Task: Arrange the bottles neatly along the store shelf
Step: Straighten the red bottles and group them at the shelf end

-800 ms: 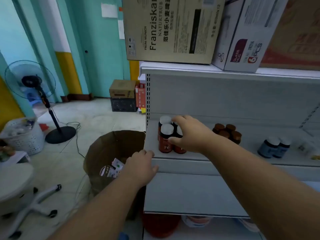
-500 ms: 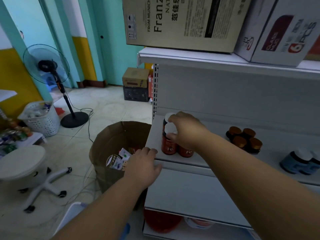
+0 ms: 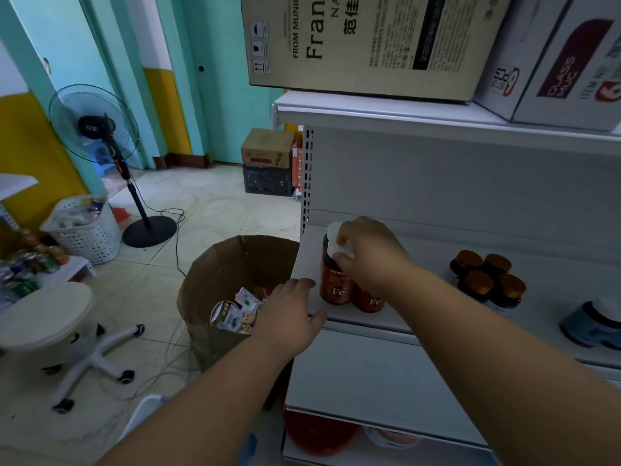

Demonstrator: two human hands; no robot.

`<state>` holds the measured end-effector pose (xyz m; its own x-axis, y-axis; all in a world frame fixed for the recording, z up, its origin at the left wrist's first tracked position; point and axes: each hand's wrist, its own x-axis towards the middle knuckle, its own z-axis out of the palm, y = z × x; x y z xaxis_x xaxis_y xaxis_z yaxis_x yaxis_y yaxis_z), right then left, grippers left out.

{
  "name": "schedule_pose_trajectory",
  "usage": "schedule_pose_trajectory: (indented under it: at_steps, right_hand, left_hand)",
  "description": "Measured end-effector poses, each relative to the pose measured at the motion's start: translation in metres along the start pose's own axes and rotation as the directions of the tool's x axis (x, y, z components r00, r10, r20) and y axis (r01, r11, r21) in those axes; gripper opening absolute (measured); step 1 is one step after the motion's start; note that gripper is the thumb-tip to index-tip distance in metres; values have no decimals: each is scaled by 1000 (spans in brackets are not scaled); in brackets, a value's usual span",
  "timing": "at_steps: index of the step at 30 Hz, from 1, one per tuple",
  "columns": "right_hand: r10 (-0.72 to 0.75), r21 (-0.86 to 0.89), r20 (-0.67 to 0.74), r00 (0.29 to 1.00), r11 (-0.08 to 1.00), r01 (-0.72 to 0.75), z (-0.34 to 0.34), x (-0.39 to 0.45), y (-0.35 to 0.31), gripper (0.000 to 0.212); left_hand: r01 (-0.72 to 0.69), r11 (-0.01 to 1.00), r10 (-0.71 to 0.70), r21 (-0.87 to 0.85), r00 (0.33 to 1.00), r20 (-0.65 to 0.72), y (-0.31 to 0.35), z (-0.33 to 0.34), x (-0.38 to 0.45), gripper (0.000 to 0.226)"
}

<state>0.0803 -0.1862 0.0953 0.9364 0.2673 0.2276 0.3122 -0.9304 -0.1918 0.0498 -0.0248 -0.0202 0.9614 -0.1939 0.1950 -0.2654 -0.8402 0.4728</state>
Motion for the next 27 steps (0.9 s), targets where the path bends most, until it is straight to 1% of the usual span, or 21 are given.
schedule_pose_trajectory:
  at_steps: [2,3,5,7,10,13,16,21,24,27]
  right_hand:
    - [24,146,-71,997,989,-13,-15,-9,-2,22]
    - [41,211,-103,994,977,-18,-22,-14,-2,19]
    - [92,339,-120,988,940,-47,-36,-24,-3,17]
    - [149,473,-108,983,878,-81,-49,-36,-2,18]
    - [212,645,-37,977,751,-138,-55,-49,1,11]
    - [226,712,50,973,675,-194,-48,-55,8,7]
    - [236,772,147,961,579,-261,-40,-60,14,4]
    - [162,888,193,968,390,-242,-36,-64,19,5]
    - [151,903,180,972,367,-224,-32,-67,18,9]
    - [176,915,143,974,352,-197,-30,-70,13,17]
  left_hand:
    - [67,985,-65,-162,998,17,7,-7,-3,63]
    - [81,968,-80,-239,997,14,12,-10,-6,64]
    - [81,920,-87,-384,996,1,23,-18,-13,65]
    - [91,864,-105,-495,994,-1,34,-23,-21,67]
    - [128,780,-163,-613,987,-1,46,-23,-37,65]
    - [139,692,-223,-708,974,-27,55,-18,-52,60]
    - [151,612,-245,-777,969,-5,65,-17,-61,59]
    - [181,453,-220,-873,972,87,72,-22,-75,53]
    - [221,381,-231,-898,963,139,76,-22,-82,52]
    - [250,322,-238,-913,955,178,78,-23,-84,56]
